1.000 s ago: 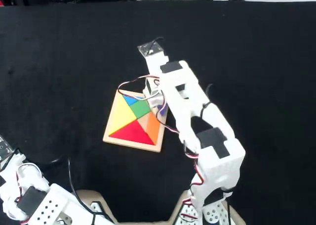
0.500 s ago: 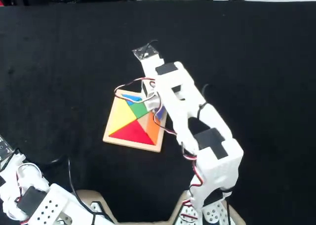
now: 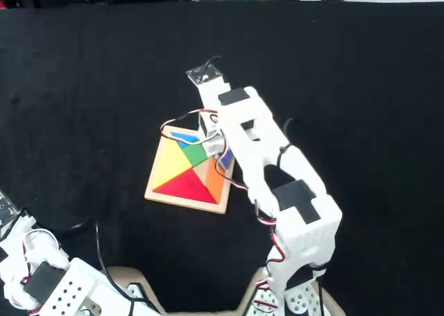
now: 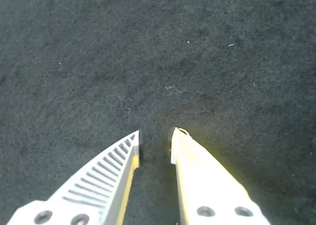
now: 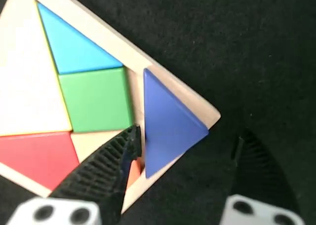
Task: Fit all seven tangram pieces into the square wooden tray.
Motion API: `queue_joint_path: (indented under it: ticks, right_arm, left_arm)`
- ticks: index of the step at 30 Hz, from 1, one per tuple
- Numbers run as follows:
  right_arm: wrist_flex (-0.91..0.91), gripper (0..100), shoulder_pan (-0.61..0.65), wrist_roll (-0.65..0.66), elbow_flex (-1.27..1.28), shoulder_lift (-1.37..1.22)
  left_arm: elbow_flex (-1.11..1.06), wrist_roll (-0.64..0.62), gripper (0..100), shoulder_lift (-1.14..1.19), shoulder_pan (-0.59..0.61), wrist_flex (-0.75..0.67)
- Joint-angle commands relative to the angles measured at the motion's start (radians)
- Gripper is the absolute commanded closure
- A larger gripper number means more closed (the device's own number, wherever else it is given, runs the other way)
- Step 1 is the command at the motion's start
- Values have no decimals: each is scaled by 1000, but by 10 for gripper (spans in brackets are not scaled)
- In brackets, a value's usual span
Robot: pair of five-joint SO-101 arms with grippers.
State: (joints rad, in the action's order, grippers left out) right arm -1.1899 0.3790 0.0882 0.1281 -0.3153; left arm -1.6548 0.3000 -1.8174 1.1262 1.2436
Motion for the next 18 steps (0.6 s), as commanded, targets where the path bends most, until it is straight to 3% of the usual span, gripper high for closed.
queue_joint_path:
  ticks: [1, 8, 12, 18]
  right_arm:
    - [-58, 789, -63, 44, -105, 31]
    - [28, 991, -247, 58, -97, 91]
    - [158, 986, -218, 69, -21, 24]
    - [100, 987, -155, 106, -41, -22]
  left_arm:
    - [8, -5, 879, -3, -15, 3]
    - [8, -5, 879, -3, -15, 3]
    - [8, -5, 879, -3, -15, 3]
    - [8, -5, 879, -3, -15, 3]
